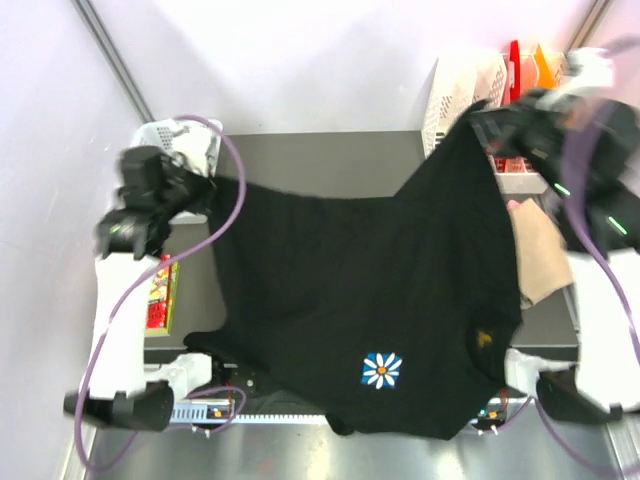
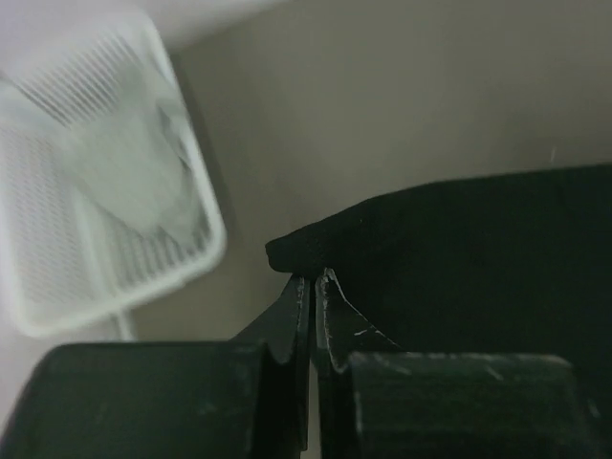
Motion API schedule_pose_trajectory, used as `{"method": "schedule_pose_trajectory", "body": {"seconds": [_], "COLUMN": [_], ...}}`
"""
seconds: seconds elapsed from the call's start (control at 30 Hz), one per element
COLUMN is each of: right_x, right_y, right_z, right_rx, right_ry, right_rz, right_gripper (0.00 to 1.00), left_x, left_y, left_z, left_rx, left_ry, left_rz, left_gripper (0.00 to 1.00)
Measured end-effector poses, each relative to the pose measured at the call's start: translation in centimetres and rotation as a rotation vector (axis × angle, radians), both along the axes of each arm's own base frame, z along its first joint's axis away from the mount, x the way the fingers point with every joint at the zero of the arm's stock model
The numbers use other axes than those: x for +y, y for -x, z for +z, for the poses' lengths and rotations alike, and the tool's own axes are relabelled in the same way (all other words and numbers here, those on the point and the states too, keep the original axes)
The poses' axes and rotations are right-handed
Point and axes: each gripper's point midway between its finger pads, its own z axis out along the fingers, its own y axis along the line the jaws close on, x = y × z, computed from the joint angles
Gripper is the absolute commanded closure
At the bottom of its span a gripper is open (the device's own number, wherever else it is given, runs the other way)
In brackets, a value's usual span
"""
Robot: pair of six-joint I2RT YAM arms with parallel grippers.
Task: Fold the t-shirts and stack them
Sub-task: Flatten out the tshirt
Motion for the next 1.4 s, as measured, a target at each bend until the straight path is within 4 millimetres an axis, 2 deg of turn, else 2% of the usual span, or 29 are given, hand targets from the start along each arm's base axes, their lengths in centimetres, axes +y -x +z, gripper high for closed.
{"method": "schedule_pose_trajectory", "body": {"seconds": [0.03, 0.1, 0.17, 0.23, 0.33, 0.37, 0.43, 0.57, 0.7, 0.8, 0.93, 1.13, 1.23, 1.4], "right_x": [0.3, 0.8, 1.4, 1.7, 2.2, 2.3, 2.7, 2.8, 2.8, 2.5, 2.3, 1.8, 1.0, 0.5], "right_y": [-2.9, -7.5, -12.2, -15.4, -18.8, -19.8, -22.1, -26.0, -28.5, -29.3, -30.6, -34.4, -35.0, -35.1], "right_z": [-2.9, -8.1, -14.3, -19.3, -24.2, -25.0, -26.1, -25.5, -24.1, -24.7, -27.3, -31.5, -33.0, -33.3], "right_rx": [0.077, 0.21, 0.353, 0.471, 0.571, 0.589, 0.603, 0.57, 0.519, 0.526, 0.57, 0.624, 0.654, 0.668], "right_ry": [0.015, 0.042, 0.074, 0.101, 0.125, 0.129, 0.133, 0.123, 0.106, 0.103, 0.108, 0.097, 0.085, 0.068], "right_rz": [-0.015, -0.034, -0.048, -0.058, -0.061, -0.06, -0.062, -0.072, -0.075, -0.075, -0.078, -0.074, -0.078, -0.067], "right_gripper": [1.0, 1.0, 1.0, 1.0, 1.0, 1.0, 1.0, 1.0, 1.0, 1.0, 1.0, 1.0, 1.0, 1.0], "left_x": [0.0, 0.1, 0.2, 0.4, 1.0, 1.2, 1.6, 2.4, 2.9, 3.4, 4.1, 4.8, 4.8, 4.8], "left_y": [-0.8, -1.9, -2.9, -4.3, -7.9, -9.3, -12.0, -18.3, -21.4, -22.3, -22.6, -24.1, -24.8, -25.1], "left_z": [-3.4, -9.0, -14.0, -17.0, -20.7, -21.8, -23.1, -24.8, -25.6, -25.7, -25.8, -25.1, -24.5, -24.3], "left_rx": [0.084, 0.223, 0.352, 0.425, 0.491, 0.515, 0.539, 0.532, 0.519, 0.51, 0.503, 0.466, 0.442, 0.428], "left_ry": [-0.01, -0.03, -0.054, -0.076, -0.124, -0.142, -0.168, -0.221, -0.26, -0.289, -0.325, -0.357, -0.355, -0.357], "left_rz": [-0.001, -0.004, -0.008, -0.009, 0.003, 0.01, 0.021, 0.053, 0.068, 0.08, 0.099, 0.13, 0.138, 0.137], "left_gripper": [1.0, 1.0, 1.0, 1.0, 1.0, 1.0, 1.0, 1.0, 1.0, 1.0, 1.0, 1.0, 1.0, 1.0]}}
